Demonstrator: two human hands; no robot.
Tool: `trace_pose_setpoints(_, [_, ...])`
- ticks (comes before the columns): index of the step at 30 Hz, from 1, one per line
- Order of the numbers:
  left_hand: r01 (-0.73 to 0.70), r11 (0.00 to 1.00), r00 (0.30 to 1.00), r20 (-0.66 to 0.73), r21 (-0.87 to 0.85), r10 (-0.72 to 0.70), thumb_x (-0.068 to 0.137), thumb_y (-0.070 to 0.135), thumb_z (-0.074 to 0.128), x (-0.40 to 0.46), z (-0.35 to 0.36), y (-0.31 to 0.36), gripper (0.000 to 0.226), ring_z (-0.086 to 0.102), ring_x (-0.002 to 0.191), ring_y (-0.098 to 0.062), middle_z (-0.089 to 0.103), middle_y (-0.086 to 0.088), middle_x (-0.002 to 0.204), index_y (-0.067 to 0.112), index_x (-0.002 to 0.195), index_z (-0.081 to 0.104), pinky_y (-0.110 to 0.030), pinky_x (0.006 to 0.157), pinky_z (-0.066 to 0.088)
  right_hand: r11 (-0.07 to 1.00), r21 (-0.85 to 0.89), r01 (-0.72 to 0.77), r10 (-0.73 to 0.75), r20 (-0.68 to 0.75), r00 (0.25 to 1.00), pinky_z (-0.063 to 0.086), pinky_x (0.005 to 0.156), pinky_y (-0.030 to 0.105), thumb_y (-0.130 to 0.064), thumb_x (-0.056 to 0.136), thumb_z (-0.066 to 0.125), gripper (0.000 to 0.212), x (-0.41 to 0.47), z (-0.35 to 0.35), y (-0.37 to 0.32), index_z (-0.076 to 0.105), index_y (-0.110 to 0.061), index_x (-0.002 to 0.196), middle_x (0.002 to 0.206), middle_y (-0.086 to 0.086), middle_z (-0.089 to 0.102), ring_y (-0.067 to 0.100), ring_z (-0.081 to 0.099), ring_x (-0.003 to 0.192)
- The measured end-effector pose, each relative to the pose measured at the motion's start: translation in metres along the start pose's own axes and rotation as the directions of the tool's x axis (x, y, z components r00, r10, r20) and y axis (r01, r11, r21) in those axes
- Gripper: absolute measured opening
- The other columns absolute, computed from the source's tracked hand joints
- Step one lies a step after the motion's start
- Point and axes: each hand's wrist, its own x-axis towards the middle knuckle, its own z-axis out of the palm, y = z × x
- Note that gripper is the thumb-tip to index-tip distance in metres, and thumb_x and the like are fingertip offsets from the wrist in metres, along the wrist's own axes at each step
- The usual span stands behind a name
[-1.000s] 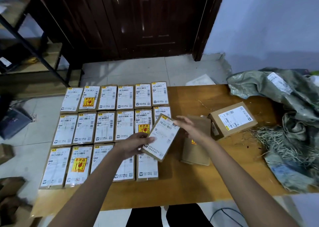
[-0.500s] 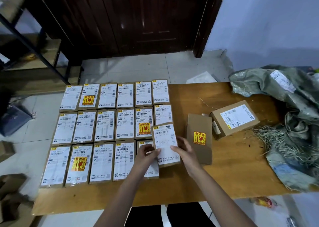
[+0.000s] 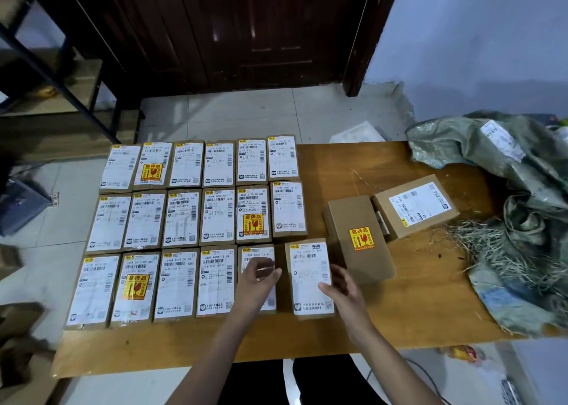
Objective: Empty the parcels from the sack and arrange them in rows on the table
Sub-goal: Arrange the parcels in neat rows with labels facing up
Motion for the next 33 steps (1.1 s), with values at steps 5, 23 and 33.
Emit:
trace_pose_setpoints(5, [-0.047, 0.992, 0.999, -0.015, 0.12, 0.05, 0.088, 0.022, 0.065, 0.001, 0.001, -0.007, 0.023, 0.061, 0.104, -0.009, 0.064, 0.007, 0.109, 0.019, 0.11, 0.058, -0.033, 0.091, 0.052, 0.996, -0.052, -0.07, 0.07, -0.008, 0.998, 0.055, 0.063, 0.021, -0.023, 0.084, 0.074, 0.06, 0.005, 0.011, 0.017, 0.042, -0.03, 0.134, 0.133, 0.006, 0.053, 0.018, 0.064, 0.1])
trace_pose_setpoints(23, [-0.071, 0.987, 0.996, -0.042, 0.146, 0.078, 0.089, 0.02, 0.063, 0.005, 0.0, -0.006, 0.021, 0.058, 0.1, -0.005, 0.063, 0.004, 0.11, 0.018, 0.11, 0.06, -0.015, 0.075, 0.043, 0.834, -0.543, 0.097, -0.153, -0.058, 0.987, 0.051, 0.094, 0.033, -0.051, 0.085, 0.064, 0.063, 0.027, 0.033, 0.013, 0.044, -0.025, 0.139, 0.137, 0.0, 0.052, 0.019, 0.054, 0.121])
trace_pose_setpoints(33, [-0.101, 0.986, 0.991, -0.07, 0.134, 0.111, 0.09, 0.016, 0.062, 0.014, -0.005, 0.006, 0.02, 0.057, 0.101, -0.006, 0.062, 0.004, 0.108, 0.013, 0.11, 0.06, -0.005, 0.062, 0.043, 0.07, -0.891, 0.449, -0.457, 0.372, 0.808, 0.014, 0.121, 0.046, -0.055, 0.092, 0.046, 0.076, 0.084, 0.06, -0.051, 0.011, -0.029, 0.155, 0.164, 0.001, -0.003, 0.025, -0.002, 0.15])
